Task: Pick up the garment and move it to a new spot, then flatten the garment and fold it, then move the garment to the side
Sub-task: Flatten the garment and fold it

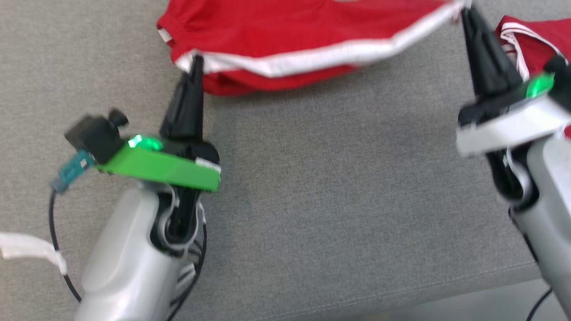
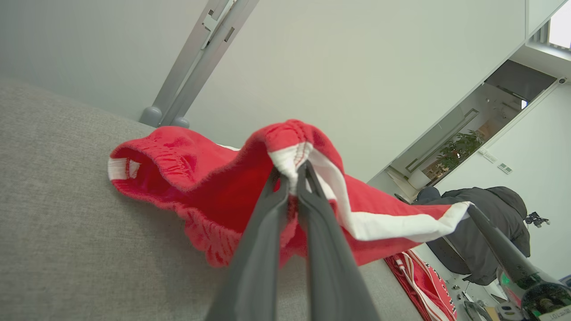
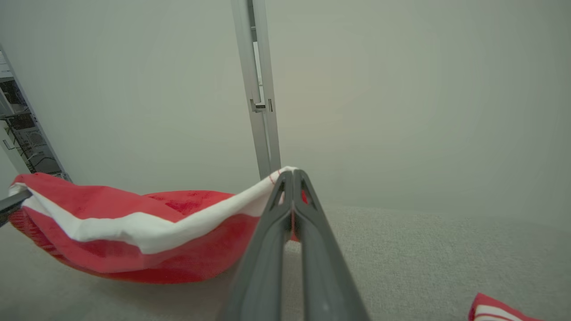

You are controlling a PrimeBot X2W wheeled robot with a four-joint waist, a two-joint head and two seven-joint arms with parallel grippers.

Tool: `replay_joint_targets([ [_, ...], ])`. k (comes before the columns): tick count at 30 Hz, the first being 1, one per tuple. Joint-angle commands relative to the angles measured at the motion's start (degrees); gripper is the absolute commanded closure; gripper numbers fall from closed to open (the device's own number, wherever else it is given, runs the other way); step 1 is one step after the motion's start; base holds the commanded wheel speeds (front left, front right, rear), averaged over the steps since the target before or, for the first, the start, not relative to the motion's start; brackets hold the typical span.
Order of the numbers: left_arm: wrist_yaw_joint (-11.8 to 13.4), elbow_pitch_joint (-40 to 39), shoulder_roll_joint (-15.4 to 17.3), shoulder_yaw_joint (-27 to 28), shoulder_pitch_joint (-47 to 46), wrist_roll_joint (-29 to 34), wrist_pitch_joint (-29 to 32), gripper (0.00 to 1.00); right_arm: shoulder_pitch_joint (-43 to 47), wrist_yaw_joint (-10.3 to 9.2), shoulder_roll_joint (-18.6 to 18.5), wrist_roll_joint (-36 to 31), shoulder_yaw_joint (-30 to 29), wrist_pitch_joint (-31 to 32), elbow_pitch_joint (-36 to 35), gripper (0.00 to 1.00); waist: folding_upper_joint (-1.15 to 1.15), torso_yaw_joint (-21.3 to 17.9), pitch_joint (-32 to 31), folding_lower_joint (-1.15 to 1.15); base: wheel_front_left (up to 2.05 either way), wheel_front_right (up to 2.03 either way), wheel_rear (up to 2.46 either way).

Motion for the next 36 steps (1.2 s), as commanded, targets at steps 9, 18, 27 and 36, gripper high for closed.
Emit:
replay_joint_targets([
  [9, -0.14, -3.10, 1.24, -2.45, 16.36, -1.02, -0.16, 1.00, 23.88, 0.02, -1.27, -3.37, -5.99, 7.58, -10.62, 1.00, 0.00, 2.99, -9.59, 0.00, 0.00, 0.00, 0.00],
  [18, -0.14, -5.80, 5.59, -7.67, 26.88, -2.40, 0.51, 1.00, 40.38, 0.01, -1.94, -5.14, -11.80, 20.34, -24.15, 1.00, 0.00, 4.10, -11.97, 0.00, 0.00, 0.00, 0.00],
  [27, 0.64, -8.58, 6.32, -7.99, 28.29, -3.22, 1.47, 1.00, 41.11, 0.02, -4.66, -7.14, -13.04, 27.76, -30.06, 1.00, 0.00, 5.59, -11.87, 0.00, 0.00, 0.00, 0.00],
  [36, 0.35, -3.88, 2.14, -8.53, 15.86, -1.94, 2.61, 1.00, 17.62, -0.02, -14.31, -5.29, -2.65, 28.29, -17.04, 1.00, 0.00, 9.44, -7.42, 0.00, 0.00, 0.00, 0.00],
])
